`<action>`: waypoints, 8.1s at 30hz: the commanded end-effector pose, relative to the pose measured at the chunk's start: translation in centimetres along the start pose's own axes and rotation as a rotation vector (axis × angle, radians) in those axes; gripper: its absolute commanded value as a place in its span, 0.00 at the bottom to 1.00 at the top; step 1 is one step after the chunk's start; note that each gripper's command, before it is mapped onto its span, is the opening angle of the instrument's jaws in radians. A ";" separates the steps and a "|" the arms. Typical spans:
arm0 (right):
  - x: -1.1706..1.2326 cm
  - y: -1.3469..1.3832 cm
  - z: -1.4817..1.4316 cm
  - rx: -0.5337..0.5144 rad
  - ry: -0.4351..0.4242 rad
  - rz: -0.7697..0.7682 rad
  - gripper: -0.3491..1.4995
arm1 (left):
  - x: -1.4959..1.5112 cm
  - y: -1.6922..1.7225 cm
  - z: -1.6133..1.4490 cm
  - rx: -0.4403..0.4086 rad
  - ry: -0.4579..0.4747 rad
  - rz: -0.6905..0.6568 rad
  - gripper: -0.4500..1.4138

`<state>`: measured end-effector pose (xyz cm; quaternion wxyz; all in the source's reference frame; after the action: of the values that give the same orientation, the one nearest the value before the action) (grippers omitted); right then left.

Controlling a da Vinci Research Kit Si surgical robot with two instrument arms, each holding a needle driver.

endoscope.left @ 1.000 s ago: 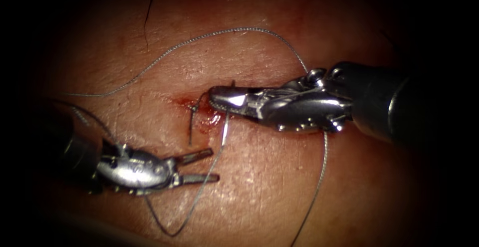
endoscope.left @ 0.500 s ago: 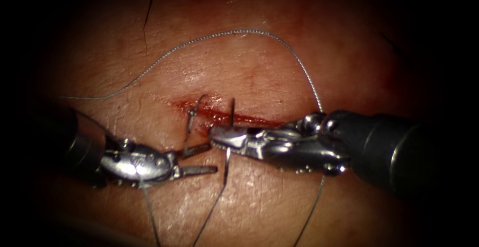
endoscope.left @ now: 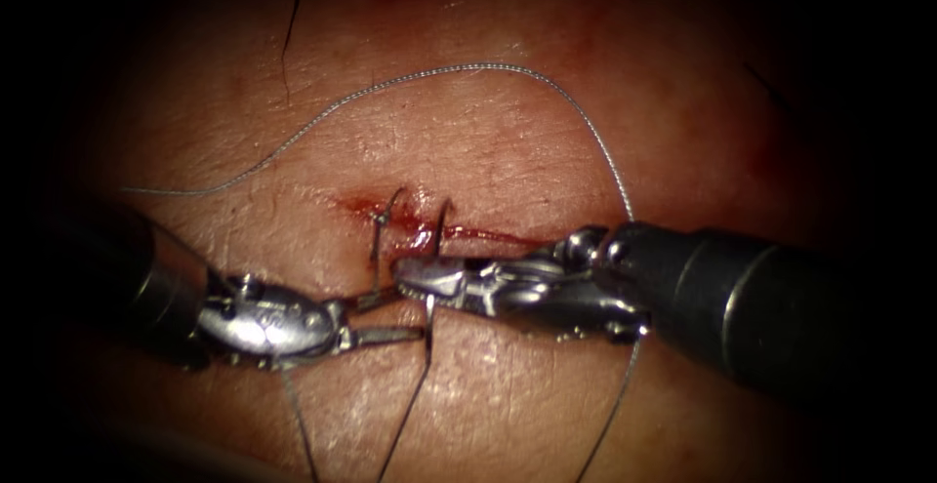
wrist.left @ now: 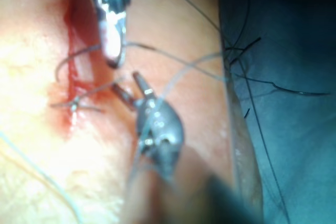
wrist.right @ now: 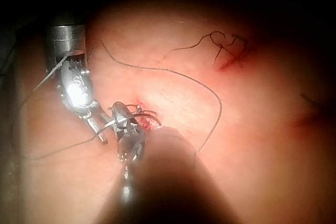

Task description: Wound Closure

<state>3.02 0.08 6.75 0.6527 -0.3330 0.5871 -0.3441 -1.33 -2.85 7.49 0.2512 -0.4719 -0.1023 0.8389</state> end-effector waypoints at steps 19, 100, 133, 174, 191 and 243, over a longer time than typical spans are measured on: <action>-0.22 -0.36 0.07 0.023 -0.023 0.183 0.00 | -0.12 0.02 0.03 -0.002 -0.006 -0.011 0.39; -1.54 0.44 -0.10 -0.096 -0.100 0.899 0.00 | -0.54 -0.24 0.32 0.008 -0.078 -0.035 0.42; -1.37 0.39 0.16 -0.106 -0.136 1.472 0.00 | -0.54 -0.25 0.31 0.004 -0.081 -0.035 0.42; -0.45 -0.54 0.18 0.295 -0.227 2.322 0.00 | -0.51 -0.33 0.22 0.004 -0.081 -0.037 0.44; -0.99 -0.15 -0.28 0.079 -0.153 2.090 0.94 | -0.39 -0.29 0.27 0.009 -0.048 0.192 0.42; -0.81 -0.42 -0.74 0.032 -0.090 2.036 0.91 | 0.05 -0.05 0.39 0.126 0.014 0.684 0.00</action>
<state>2.12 0.54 7.43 0.6619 0.3196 0.5618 0.3797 -1.65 -2.68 7.61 -0.0197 -0.4730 0.1148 0.8733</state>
